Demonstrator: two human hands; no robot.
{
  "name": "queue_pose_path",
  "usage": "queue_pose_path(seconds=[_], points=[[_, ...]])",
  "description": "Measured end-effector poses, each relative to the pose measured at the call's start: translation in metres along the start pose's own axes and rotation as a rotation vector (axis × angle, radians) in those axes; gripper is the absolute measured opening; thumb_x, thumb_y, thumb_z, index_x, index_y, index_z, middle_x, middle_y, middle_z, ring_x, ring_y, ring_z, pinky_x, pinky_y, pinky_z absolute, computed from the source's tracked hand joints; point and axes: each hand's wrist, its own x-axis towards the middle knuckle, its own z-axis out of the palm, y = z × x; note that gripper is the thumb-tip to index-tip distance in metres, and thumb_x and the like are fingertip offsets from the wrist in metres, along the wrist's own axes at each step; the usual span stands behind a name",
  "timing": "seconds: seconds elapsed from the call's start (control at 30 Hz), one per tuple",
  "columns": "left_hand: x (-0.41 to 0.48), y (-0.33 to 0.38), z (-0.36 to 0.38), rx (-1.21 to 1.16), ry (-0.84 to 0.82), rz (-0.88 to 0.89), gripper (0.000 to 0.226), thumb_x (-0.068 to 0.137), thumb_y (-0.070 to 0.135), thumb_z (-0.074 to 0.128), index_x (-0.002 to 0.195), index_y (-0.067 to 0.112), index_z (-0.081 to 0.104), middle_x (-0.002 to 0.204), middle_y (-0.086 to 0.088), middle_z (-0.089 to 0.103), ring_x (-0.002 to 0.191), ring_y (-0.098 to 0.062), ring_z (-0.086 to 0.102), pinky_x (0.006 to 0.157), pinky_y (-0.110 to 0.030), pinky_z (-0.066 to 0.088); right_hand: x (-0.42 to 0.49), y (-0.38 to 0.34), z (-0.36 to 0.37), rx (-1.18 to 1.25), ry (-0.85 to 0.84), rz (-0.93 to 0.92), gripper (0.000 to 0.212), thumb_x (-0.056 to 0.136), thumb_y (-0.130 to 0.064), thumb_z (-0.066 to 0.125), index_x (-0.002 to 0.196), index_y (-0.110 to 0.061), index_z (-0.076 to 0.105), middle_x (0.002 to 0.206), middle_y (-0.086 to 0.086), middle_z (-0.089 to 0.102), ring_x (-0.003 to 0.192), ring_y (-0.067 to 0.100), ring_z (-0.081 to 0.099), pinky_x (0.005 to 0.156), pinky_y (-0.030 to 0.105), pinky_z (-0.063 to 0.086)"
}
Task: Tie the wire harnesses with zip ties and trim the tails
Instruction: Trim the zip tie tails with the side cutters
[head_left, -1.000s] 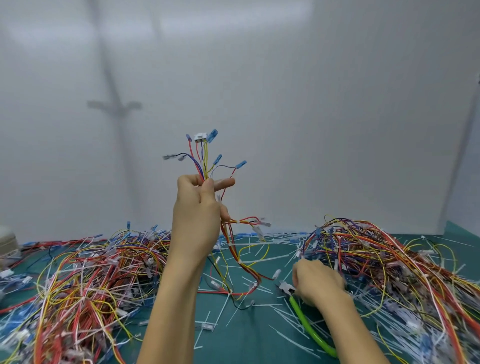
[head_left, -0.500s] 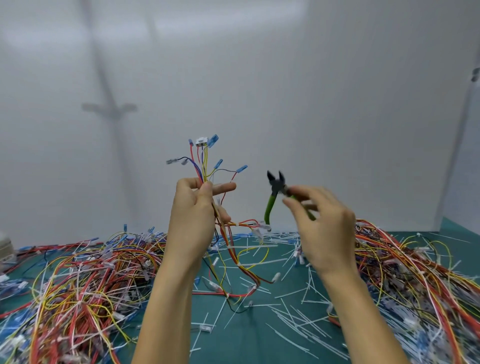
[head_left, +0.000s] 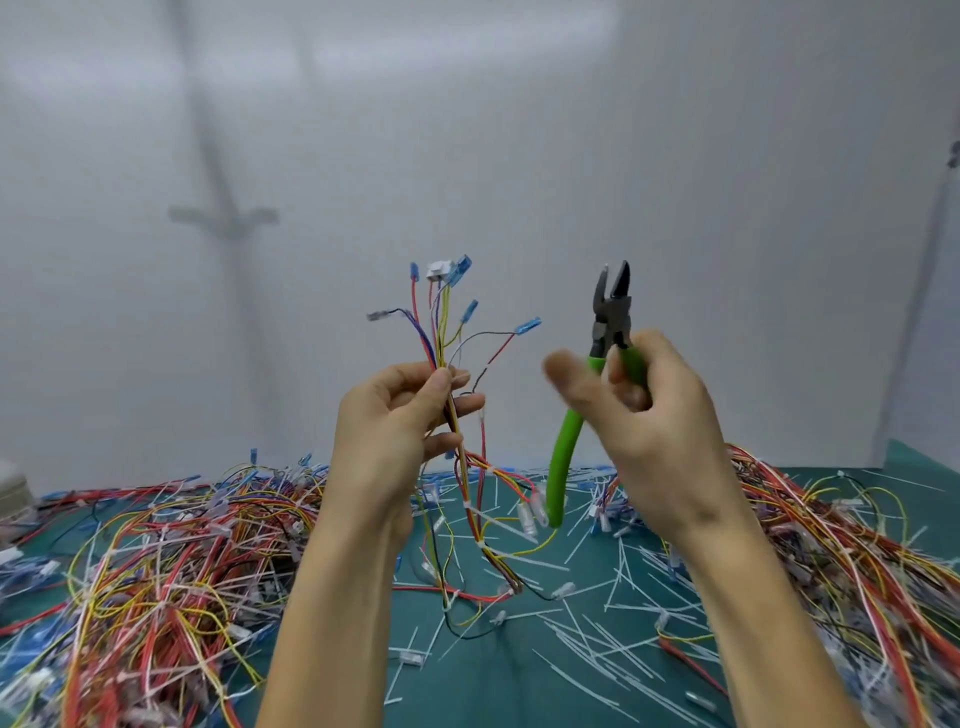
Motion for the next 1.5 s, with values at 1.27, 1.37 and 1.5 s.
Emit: queue_pose_path(seconds=[1.27,1.37,1.5], points=[[-0.002,0.002,0.0,-0.139,-0.133,0.008,0.017,0.078,0.028,0.067,0.092,0.019,0.07,0.1,-0.001,0.077,0.089,-0.019,0.074,0.066,-0.026,0.06,-0.009,-0.01,0.019,-0.262,-0.485,0.109,0.06,0.089,-0.064,0.035,0.076,-0.015,0.067,0.065,0.002,0.068,0.055,0.009,0.06,0.067,0.043,0.054],[-0.003,0.002,0.002,-0.133,-0.131,0.004,0.012,0.085,0.023,0.065,0.095,0.018,0.07,0.098,0.0,0.077,0.088,-0.018,0.075,0.067,-0.026,0.061,-0.009,-0.01,0.019,-0.274,-0.484,0.102,0.056,0.094,-0.06,0.036,0.076,-0.017,0.066,0.064,0.002,0.067,0.055,0.007,0.06,0.065,0.04,0.053],[-0.002,0.002,0.003,-0.135,-0.126,-0.007,0.009,0.088,0.02,0.064,0.094,0.017,0.07,0.096,-0.001,0.078,0.085,-0.017,0.075,0.06,-0.022,0.058,-0.008,-0.008,0.02,-0.262,-0.477,0.111,0.052,0.096,-0.056,0.037,0.074,-0.02,0.066,0.06,-0.002,0.066,0.051,0.001,0.058,0.059,0.028,0.048]])
